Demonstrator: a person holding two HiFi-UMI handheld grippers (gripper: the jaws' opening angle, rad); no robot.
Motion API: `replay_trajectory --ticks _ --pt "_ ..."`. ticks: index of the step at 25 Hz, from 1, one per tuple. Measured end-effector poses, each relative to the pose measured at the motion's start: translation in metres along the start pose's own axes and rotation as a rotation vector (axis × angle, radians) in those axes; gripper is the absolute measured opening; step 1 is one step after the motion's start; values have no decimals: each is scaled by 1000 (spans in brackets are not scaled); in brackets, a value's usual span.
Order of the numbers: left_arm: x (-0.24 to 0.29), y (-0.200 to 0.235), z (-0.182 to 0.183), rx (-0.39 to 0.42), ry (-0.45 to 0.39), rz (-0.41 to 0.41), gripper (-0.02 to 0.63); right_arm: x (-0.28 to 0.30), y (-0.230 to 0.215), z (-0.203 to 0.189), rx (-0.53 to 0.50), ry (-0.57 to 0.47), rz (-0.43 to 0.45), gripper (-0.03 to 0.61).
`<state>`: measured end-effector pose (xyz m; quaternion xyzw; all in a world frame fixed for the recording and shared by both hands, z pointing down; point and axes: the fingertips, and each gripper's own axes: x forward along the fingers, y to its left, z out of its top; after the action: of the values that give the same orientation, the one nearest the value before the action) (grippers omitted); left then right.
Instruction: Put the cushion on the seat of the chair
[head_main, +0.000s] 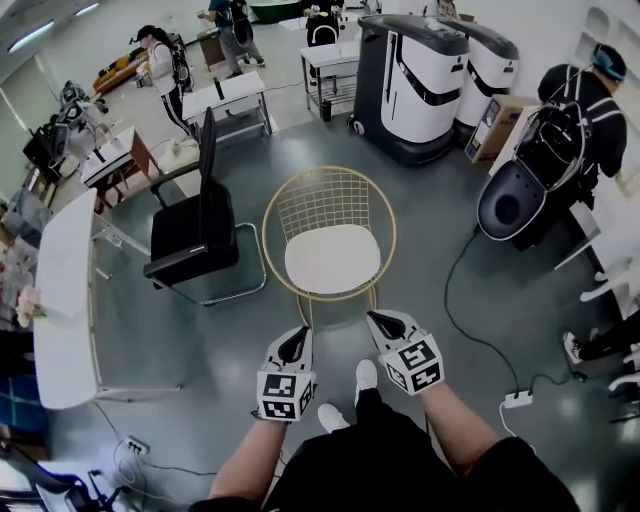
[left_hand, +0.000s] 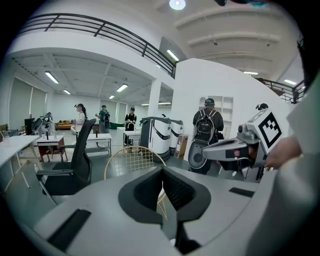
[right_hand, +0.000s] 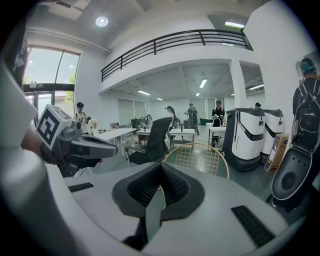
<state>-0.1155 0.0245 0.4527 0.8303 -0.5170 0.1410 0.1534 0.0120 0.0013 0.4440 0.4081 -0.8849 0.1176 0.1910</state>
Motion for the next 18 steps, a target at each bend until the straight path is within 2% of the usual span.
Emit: replay_trajectory --ticks 18 --pt "-15 -7 -9 24 3 -32 17 -13 22 -13 19 -7 -15 11"
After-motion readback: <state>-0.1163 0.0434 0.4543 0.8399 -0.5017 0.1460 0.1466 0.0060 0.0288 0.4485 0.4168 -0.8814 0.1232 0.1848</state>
